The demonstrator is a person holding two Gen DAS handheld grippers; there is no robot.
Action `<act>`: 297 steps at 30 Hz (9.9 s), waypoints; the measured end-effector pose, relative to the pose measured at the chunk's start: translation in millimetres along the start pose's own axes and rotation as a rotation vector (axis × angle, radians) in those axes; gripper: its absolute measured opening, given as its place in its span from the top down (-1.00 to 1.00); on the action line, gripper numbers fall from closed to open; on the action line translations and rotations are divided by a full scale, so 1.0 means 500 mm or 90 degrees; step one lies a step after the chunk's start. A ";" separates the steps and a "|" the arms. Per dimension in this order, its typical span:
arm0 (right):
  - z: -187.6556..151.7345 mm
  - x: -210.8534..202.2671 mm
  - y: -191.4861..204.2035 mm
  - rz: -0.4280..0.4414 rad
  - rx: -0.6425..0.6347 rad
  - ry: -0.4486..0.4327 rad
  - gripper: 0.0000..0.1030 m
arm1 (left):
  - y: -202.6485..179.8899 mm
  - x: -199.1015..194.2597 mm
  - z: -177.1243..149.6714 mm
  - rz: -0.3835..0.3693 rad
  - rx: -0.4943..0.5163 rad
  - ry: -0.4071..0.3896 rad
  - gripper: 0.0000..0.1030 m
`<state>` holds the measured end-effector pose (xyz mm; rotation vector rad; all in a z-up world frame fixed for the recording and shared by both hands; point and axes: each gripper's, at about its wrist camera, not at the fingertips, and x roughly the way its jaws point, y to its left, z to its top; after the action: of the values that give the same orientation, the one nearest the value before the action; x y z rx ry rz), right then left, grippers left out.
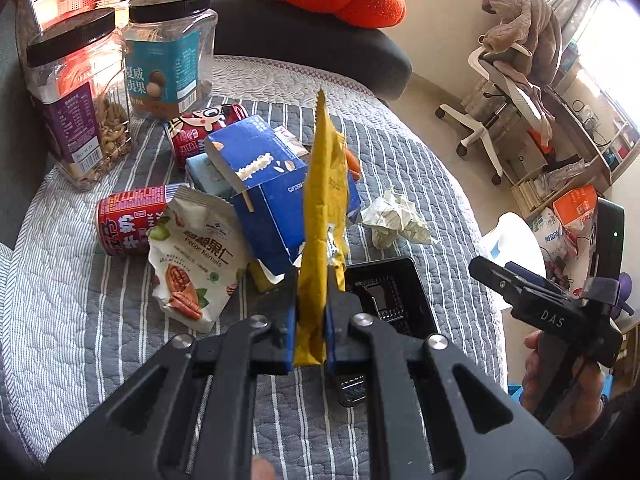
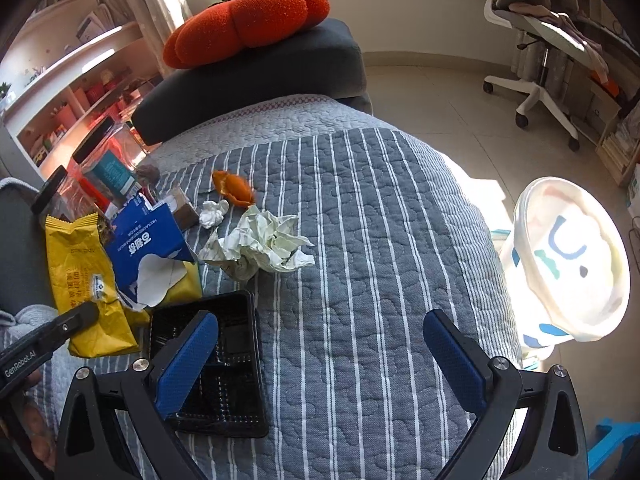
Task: Collect trash
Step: 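Grasp the crumpled white tissue with the right gripper and lift it, then carry tissue and wrapper to the white bucket and open both grippers, then move both grippers back over the quilt toward the blue biscuit box, then grasp the blue biscuit box with the right gripper while the left gripper grasps a small wrapper, then carry the box and wrapper to the white bucket and release both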
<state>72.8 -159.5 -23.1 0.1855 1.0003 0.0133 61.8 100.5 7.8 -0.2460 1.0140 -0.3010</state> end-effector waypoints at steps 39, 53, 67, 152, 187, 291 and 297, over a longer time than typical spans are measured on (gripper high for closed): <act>0.091 0.012 0.014 0.138 -0.034 -0.066 0.78 | -0.058 0.024 -0.016 0.002 0.008 -0.022 0.76; 0.088 -0.122 -0.202 0.038 0.070 -0.166 0.78 | -0.120 0.043 -0.036 0.009 0.048 -0.013 0.76; 0.077 -0.140 -0.397 -0.158 0.193 -0.127 0.44 | -0.266 0.066 -0.013 -0.033 0.103 -0.018 0.76; 0.088 -0.105 0.028 -0.139 -0.114 -0.191 -1.00 | 0.050 0.038 0.005 0.242 -0.109 0.000 -0.90; 0.125 0.168 0.110 0.401 0.060 0.091 -1.00 | 0.067 -0.031 0.037 -0.014 -0.113 -0.077 0.89; 0.088 0.002 0.159 0.206 -0.131 -0.011 0.08 | 0.112 0.024 0.009 0.021 -0.168 0.007 0.97; 0.093 -0.023 0.161 0.221 -0.138 -0.038 0.08 | 0.117 0.001 0.018 0.043 -0.168 -0.034 0.97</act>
<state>111.6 -88.2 24.1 0.1579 0.8898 0.4294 77.4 155.4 -7.9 -0.4555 1.0063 -0.0974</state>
